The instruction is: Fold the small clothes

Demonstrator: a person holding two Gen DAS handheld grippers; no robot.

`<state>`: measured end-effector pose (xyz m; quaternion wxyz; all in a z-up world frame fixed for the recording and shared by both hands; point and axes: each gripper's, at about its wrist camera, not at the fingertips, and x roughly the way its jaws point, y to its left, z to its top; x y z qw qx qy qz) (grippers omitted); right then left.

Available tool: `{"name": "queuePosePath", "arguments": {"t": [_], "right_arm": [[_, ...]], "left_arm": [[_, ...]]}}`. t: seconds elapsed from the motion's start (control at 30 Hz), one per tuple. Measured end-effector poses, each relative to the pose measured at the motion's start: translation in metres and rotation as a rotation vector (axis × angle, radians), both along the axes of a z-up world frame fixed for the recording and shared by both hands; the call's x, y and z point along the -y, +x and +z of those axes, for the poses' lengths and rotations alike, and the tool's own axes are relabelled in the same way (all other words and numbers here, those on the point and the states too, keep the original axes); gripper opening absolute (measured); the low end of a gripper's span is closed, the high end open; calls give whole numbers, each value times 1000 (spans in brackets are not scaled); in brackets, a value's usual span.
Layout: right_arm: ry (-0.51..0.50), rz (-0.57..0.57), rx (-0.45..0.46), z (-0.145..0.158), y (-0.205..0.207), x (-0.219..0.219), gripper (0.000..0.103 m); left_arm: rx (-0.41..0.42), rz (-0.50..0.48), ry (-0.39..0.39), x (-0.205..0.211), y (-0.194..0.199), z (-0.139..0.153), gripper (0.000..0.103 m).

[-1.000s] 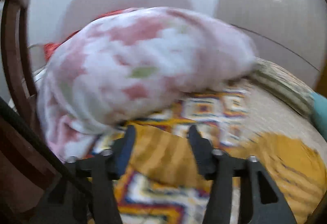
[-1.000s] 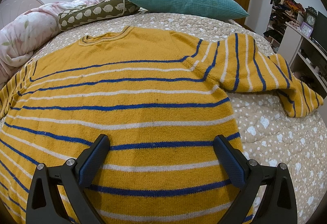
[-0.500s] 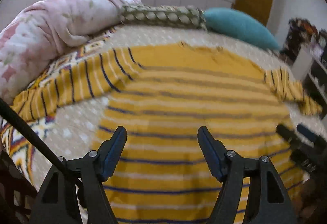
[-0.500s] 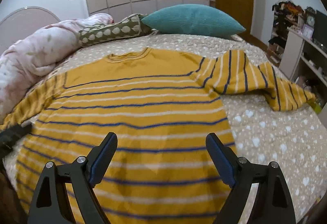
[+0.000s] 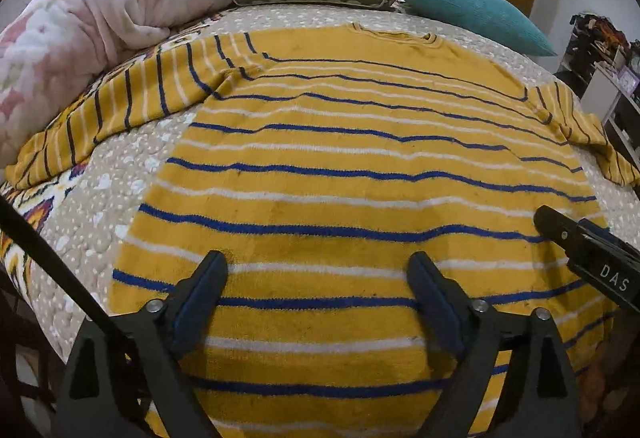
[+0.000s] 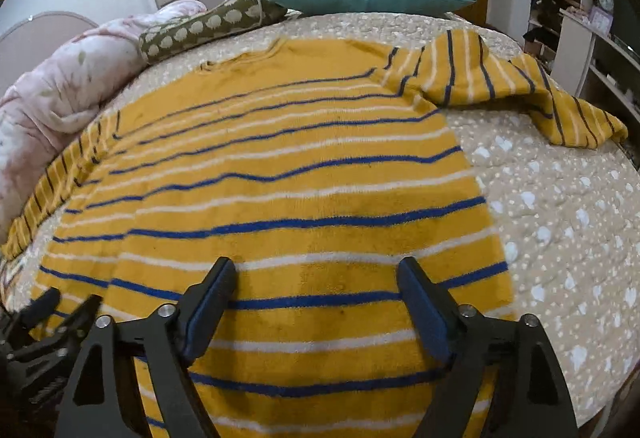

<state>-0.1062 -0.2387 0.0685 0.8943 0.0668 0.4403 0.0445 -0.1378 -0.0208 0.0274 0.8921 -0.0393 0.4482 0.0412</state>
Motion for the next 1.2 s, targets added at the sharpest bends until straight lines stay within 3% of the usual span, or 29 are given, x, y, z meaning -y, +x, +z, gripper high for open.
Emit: {"name": "queuePosePath", "arguments": {"t": [0.2, 0.63, 1.2], "right_arm": [[-50, 43, -1, -7, 1, -10, 102], [-108, 33, 82, -12, -6, -16, 103], [-115, 33, 93, -13, -8, -17, 103]], "left_arm": [[16, 6, 32, 6, -2, -3, 98], [17, -8, 63, 9, -1, -8, 103], [19, -6, 64, 8, -1, -8, 103]]}}
